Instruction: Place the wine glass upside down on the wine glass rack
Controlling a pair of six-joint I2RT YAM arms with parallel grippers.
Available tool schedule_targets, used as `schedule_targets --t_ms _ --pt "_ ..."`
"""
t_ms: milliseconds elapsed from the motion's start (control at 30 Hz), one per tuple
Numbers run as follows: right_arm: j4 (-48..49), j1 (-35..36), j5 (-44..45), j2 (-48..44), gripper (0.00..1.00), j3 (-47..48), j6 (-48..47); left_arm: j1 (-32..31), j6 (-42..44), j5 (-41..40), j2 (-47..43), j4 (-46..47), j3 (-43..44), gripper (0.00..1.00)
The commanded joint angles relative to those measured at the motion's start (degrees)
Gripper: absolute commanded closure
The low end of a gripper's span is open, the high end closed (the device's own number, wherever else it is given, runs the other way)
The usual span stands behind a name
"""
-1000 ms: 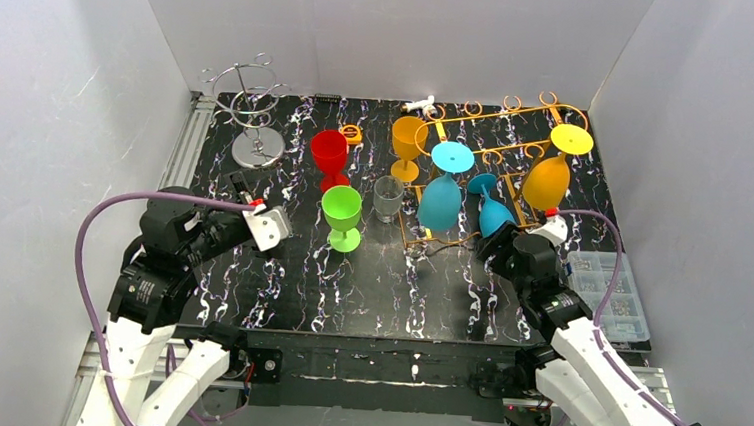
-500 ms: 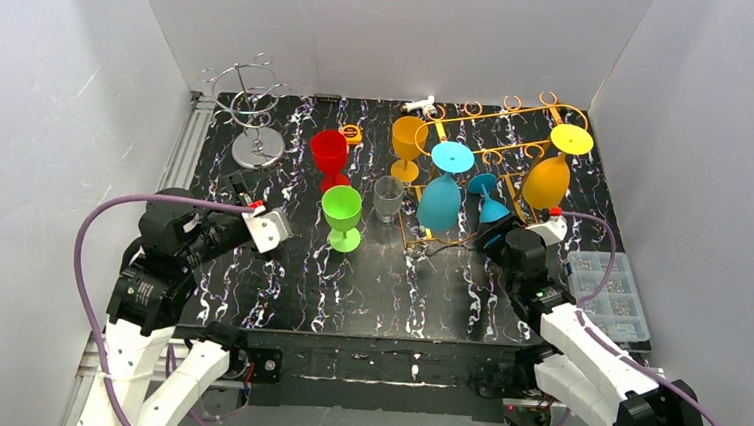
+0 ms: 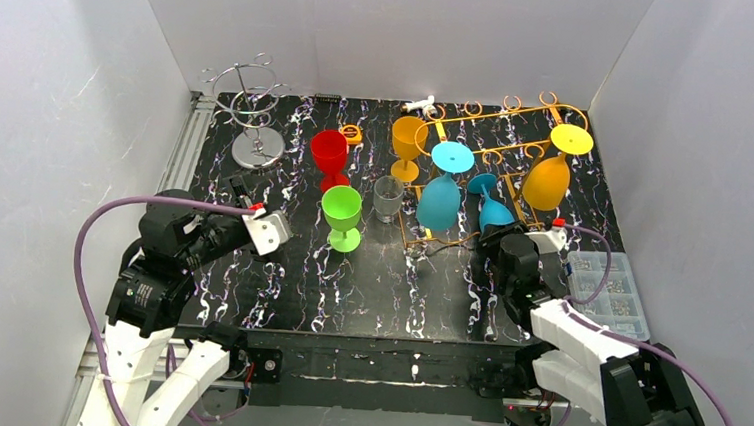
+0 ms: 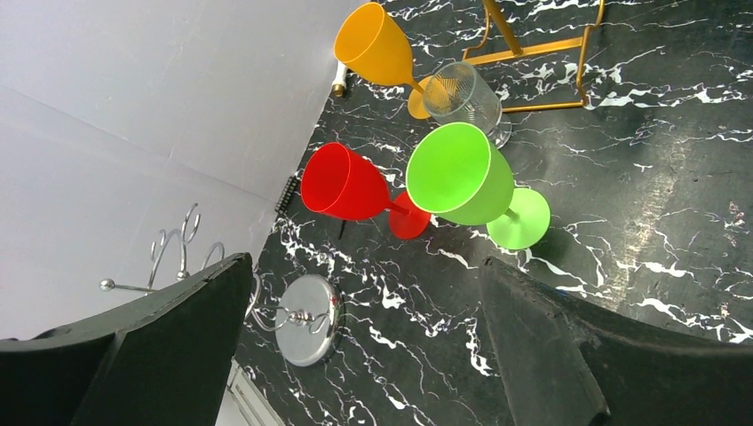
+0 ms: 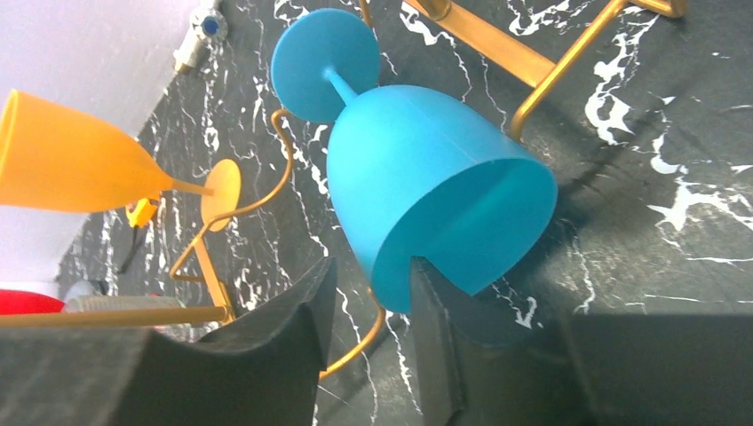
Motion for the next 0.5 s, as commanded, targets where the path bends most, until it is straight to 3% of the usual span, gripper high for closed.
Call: schedule_targets --t_ms 0,267,467 --pt "8.53 -0.12 3.37 1.58 0.61 0.52 2.36 -0.07 0.55 0.98 -0.59 -1.62 1.83 0.02" --pt "3.67 -0.12 3.69 -6.82 0.98 0.70 1.66 -0.08 0.60 1.39 -0.01 -2.20 3.26 0.02" --pt "-2.17 -0.12 0.90 -16.47 0.99 0.08 0.99 -0.07 0.59 1.40 -0.33 -2.54 3.66 0.02"
